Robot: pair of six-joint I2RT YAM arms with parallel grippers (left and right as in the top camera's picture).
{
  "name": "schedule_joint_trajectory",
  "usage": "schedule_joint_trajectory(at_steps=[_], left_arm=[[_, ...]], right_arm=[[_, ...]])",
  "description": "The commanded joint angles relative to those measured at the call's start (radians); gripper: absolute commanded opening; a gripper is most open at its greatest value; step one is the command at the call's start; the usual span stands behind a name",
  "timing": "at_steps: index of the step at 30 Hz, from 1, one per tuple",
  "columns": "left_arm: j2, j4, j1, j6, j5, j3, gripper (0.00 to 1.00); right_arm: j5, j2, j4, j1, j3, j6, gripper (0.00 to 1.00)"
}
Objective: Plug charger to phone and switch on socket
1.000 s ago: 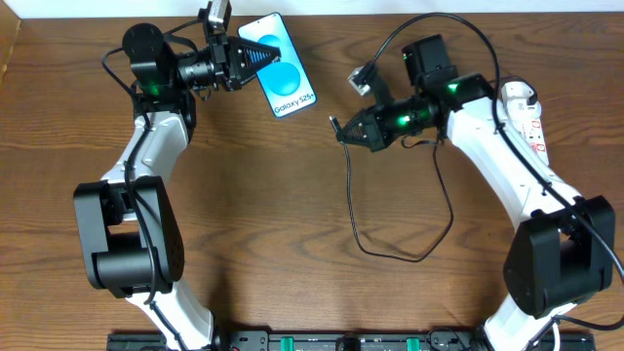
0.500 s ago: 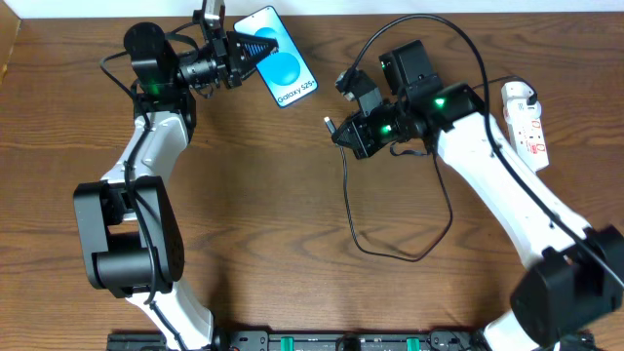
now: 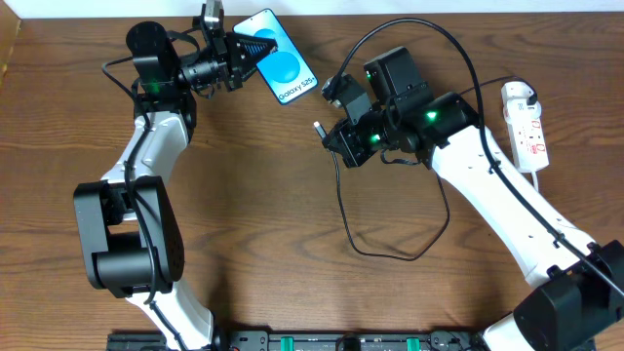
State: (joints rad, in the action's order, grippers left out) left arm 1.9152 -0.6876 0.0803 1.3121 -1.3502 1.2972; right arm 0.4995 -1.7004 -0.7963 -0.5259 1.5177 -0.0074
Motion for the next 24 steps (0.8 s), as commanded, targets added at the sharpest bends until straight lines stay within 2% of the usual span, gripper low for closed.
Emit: schedule_joint_trajectory(at_steps=[1, 24], left_arm=[[-0.019, -0.008, -0.003, -0.002, 0.006, 0.016, 0.07], [-0.019, -0.008, -0.003, -0.021, 0.009, 0.016, 0.07]], right_arm=[[-0.004, 0.006, -0.002, -0.005, 0.007, 0.011, 0.01], [0.004, 0.006, -0.007, -0.012, 0.007, 0.011, 0.01]])
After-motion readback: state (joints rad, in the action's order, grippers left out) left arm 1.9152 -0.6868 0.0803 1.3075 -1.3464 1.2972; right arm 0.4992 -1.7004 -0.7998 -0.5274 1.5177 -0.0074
